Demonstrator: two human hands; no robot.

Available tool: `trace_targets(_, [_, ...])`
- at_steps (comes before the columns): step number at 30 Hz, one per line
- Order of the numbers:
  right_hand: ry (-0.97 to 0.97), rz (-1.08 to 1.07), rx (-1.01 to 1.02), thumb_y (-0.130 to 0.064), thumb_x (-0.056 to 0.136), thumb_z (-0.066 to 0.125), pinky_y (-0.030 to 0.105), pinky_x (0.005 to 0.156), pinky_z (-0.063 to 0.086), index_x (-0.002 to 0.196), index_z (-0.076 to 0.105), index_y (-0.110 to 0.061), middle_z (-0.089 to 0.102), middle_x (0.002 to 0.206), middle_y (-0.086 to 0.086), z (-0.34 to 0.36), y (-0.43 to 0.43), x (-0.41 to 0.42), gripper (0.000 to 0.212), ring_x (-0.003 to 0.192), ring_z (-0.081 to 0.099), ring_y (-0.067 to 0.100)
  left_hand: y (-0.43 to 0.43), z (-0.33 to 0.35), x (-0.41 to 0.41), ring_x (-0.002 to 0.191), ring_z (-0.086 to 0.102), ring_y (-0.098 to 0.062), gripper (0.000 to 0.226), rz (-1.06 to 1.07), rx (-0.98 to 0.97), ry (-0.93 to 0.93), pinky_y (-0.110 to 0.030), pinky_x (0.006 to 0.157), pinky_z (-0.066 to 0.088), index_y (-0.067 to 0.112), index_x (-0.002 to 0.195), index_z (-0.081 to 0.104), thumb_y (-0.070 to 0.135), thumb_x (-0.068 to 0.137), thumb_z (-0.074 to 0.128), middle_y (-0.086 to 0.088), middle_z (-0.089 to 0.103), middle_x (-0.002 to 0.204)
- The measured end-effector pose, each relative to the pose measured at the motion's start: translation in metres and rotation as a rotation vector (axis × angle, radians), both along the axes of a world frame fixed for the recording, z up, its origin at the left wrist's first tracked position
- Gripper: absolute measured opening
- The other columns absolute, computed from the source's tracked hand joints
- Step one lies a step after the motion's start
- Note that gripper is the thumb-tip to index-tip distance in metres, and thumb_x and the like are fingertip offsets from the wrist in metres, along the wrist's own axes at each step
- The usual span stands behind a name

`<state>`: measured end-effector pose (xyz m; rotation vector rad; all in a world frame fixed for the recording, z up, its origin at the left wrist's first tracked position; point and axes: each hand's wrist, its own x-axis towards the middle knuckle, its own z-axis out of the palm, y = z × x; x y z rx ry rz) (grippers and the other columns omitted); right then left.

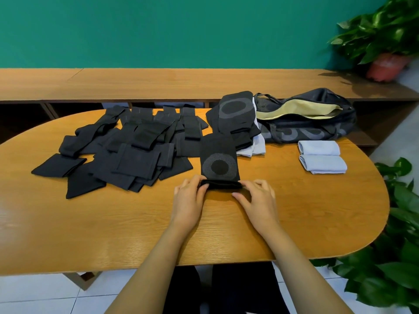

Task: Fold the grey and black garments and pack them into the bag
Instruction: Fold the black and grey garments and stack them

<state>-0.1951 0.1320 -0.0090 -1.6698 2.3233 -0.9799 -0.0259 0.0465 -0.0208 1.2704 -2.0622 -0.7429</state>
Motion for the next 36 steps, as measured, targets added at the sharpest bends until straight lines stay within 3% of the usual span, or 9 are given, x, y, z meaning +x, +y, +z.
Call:
trace_targets(4, [-0.014, -0.024, -0.071, -0.028, 0.095, 0.058, 0.041, 0.100, 0.037, 0.109, 0.068, -0.024, 0.056, 0.096, -0.015, -0.009, -0.004, -0.003, 0.017, 0.098, 0.045, 0.006, -0.003, -0.002, 0.002, 0.094, 0.049, -0.008, 0.012, 0.016, -0.058, -0.026, -0.026, 0.084, 0.032, 0.029, 0.101, 0.060, 0.039, 0.094, 0.056, 0.012, 0.059, 0.094])
trace_targets(8, [-0.039, -0.069, -0.074, -0.030, 0.096, 0.056, 0.037, 0.101, 0.036, 0.117, 0.064, -0.024, 0.059, 0.094, -0.012, -0.010, -0.005, -0.004, 0.023, 0.097, 0.050, 0.008, -0.002, -0.002, 0.003, 0.085, 0.047, -0.008, 0.014, 0.040, -0.137, -0.041, -0.031, 0.084, 0.034, 0.024, 0.085, 0.060, 0.036, 0.093, 0.060, 0.012, 0.057, 0.080])
trace_targets(13, [-0.103, -0.132, -0.033, -0.036, 0.095, 0.058, 0.025, 0.093, 0.027, 0.115, 0.053, -0.032, 0.058, 0.085, -0.013, -0.012, -0.005, -0.005, 0.021, 0.099, 0.053, 0.012, 0.002, 0.001, 0.002, 0.080, 0.052, -0.004, 0.013, 0.063, -0.098, 0.030, -0.024, 0.084, 0.026, 0.031, 0.101, 0.054, 0.033, 0.092, 0.063, 0.010, 0.058, 0.074])
trace_targets(18, [-0.083, -0.130, -0.039, -0.030, 0.092, 0.063, 0.029, 0.097, 0.030, 0.102, 0.048, -0.033, 0.056, 0.078, -0.010, -0.012, -0.005, -0.005, 0.018, 0.087, 0.052, 0.008, 0.002, 0.002, 0.004, 0.077, 0.049, -0.002, 0.018, 0.041, -0.104, -0.023, -0.025, 0.082, 0.029, 0.035, 0.097, 0.052, 0.026, 0.089, 0.066, 0.009, 0.054, 0.070])
trace_targets(22, [0.001, -0.067, -0.065, -0.016, 0.091, 0.063, 0.031, 0.095, 0.038, 0.112, 0.059, -0.027, 0.056, 0.106, -0.011, -0.011, -0.005, -0.003, 0.024, 0.104, 0.046, 0.009, 0.001, 0.001, 0.003, 0.094, 0.043, -0.005, 0.017, -0.022, -0.211, -0.102, -0.029, 0.080, 0.026, 0.032, 0.095, 0.069, 0.017, 0.089, 0.065, 0.017, 0.054, 0.097])
trace_targets(25, [0.119, 0.041, -0.037, -0.010, 0.095, 0.055, 0.033, 0.100, 0.029, 0.119, 0.066, -0.028, 0.059, 0.126, -0.011, -0.010, -0.005, -0.003, 0.032, 0.121, 0.041, 0.012, 0.001, -0.001, 0.003, 0.106, 0.042, -0.005, 0.021, -0.052, -0.242, -0.153, -0.027, 0.084, 0.021, 0.031, 0.105, 0.072, 0.019, 0.093, 0.061, 0.019, 0.058, 0.113])
trace_targets(29, [0.093, 0.006, 0.040, -0.017, 0.099, 0.049, 0.036, 0.107, 0.026, 0.124, 0.064, -0.030, 0.060, 0.130, -0.013, -0.011, -0.007, -0.003, 0.033, 0.126, 0.040, 0.011, 0.002, 0.002, 0.001, 0.109, 0.042, -0.002, 0.025, -0.052, -0.209, -0.156, -0.027, 0.089, 0.021, 0.033, 0.114, 0.069, 0.041, 0.094, 0.057, 0.022, 0.058, 0.115])
trace_targets(32, [0.073, -0.026, 0.050, -0.020, 0.099, 0.049, 0.036, 0.107, 0.028, 0.126, 0.062, -0.031, 0.058, 0.133, -0.014, -0.011, -0.008, -0.003, 0.032, 0.126, 0.039, 0.011, 0.002, 0.002, 0.001, 0.113, 0.038, -0.001, 0.043, -0.094, -0.169, -0.189, -0.027, 0.094, 0.021, 0.037, 0.121, 0.064, 0.060, 0.084, 0.059, 0.024, 0.053, 0.121])
trace_targets(36, [0.066, -0.052, 0.030, -0.024, 0.099, 0.049, 0.037, 0.106, 0.030, 0.125, 0.063, -0.030, 0.059, 0.133, -0.012, -0.013, -0.008, -0.003, 0.030, 0.125, 0.040, 0.012, 0.000, 0.002, 0.001, 0.114, 0.035, -0.001, 0.047, -0.120, -0.165, -0.237, -0.027, 0.096, 0.019, 0.039, 0.126, 0.060, 0.052, 0.082, 0.066, 0.026, 0.049, 0.124])
